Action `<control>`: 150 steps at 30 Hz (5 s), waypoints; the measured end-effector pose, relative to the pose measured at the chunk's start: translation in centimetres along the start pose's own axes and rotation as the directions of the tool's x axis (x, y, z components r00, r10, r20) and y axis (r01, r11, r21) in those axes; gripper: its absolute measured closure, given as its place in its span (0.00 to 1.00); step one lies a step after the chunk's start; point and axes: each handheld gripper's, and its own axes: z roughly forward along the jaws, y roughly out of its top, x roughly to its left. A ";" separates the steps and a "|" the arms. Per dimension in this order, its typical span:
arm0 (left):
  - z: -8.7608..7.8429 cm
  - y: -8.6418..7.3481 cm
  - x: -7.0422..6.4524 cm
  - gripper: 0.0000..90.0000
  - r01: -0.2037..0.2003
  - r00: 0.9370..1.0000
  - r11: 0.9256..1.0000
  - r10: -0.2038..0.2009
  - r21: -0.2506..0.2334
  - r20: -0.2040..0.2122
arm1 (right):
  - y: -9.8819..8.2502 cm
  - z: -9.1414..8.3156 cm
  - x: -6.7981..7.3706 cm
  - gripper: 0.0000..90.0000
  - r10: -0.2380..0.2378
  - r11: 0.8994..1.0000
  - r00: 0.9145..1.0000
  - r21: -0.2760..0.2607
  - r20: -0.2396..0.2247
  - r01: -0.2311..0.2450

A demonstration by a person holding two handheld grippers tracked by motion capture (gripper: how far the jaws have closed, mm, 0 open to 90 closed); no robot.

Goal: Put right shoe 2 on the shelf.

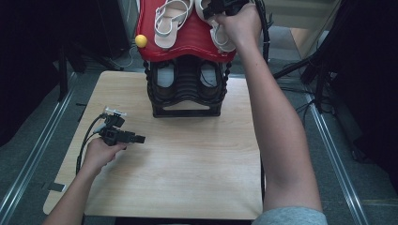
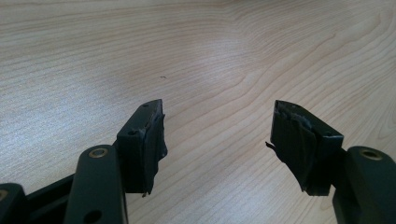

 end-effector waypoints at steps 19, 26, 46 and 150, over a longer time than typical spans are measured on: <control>-0.1 -0.1 0.1 0.39 0.000 1.000 1.000 0.000 -0.004 0.000 | 0.3 -1.8 -0.4 0.90 0.062 0.995 0.994 -0.072 -0.090 -0.069; -0.1 -0.1 0.1 0.39 0.002 1.000 1.000 -0.002 -0.006 0.002 | 0.2 -2.1 -0.5 0.87 0.061 0.995 0.993 -0.069 -0.099 -0.068; -0.1 -0.1 0.1 0.39 0.002 1.000 1.000 -0.002 -0.009 -0.002 | -0.8 -5.2 -2.8 0.81 0.082 0.992 0.994 -0.090 -0.077 -0.088; -0.1 0.0 0.2 0.39 -0.011 1.000 1.000 0.010 -0.022 -0.009 | -35.1 5.8 -9.5 0.55 0.282 0.957 0.947 -0.028 -0.153 -0.289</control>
